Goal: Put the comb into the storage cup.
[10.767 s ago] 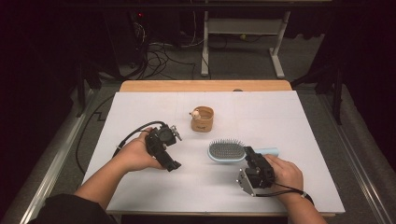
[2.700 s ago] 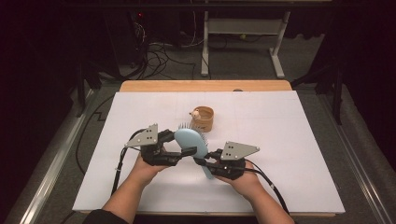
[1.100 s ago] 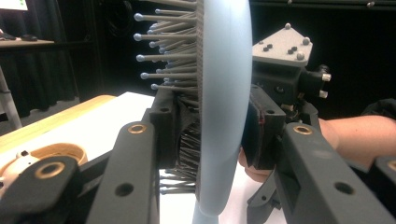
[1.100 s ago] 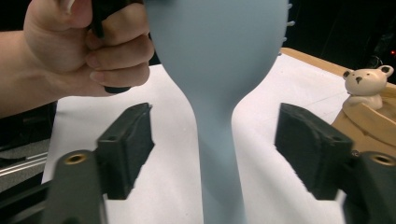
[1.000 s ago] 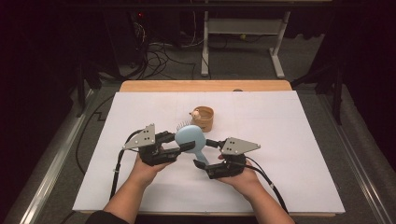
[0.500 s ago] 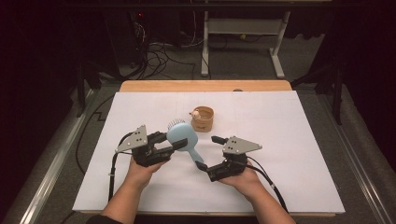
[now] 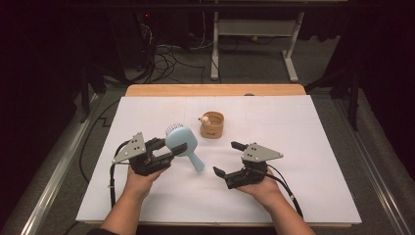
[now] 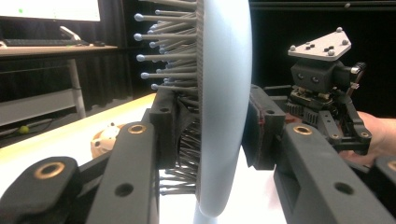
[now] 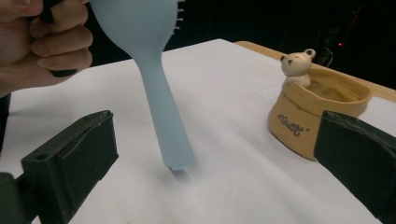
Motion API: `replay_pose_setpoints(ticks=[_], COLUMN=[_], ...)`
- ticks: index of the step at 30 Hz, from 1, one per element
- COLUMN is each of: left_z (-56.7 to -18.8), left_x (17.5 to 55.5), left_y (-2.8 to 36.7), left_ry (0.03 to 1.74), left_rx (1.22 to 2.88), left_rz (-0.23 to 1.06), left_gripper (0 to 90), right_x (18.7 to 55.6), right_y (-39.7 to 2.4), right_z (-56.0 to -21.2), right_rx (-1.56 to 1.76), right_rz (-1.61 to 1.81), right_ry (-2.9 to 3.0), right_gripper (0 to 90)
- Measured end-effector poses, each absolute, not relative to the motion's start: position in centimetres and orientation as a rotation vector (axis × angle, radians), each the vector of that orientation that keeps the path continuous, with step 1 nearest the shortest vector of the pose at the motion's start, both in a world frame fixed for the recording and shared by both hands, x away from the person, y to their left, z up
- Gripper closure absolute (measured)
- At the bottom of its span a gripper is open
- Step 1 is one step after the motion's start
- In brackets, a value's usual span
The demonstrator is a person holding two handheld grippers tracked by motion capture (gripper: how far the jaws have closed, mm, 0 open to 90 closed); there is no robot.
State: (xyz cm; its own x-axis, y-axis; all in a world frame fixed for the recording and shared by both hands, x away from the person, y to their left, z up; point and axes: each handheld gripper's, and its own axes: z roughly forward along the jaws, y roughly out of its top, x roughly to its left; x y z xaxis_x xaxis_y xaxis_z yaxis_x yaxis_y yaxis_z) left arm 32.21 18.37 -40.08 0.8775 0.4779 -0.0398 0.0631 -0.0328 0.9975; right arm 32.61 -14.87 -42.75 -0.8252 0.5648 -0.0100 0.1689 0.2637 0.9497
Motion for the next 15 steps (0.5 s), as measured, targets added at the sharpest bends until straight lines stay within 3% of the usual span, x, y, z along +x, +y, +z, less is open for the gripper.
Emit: replay_pose_setpoints(ticks=[15], left_z=[-39.9], left_x=[31.6], left_y=[19.4], left_ry=[0.469], left_rx=[1.583], left_rz=[0.417], left_gripper=[62.6], right_x=[32.2], right_y=[-18.4], right_z=[-43.4], right_rx=[0.745], right_rz=[1.513], right_ry=[2.141], right_gripper=[0.3])
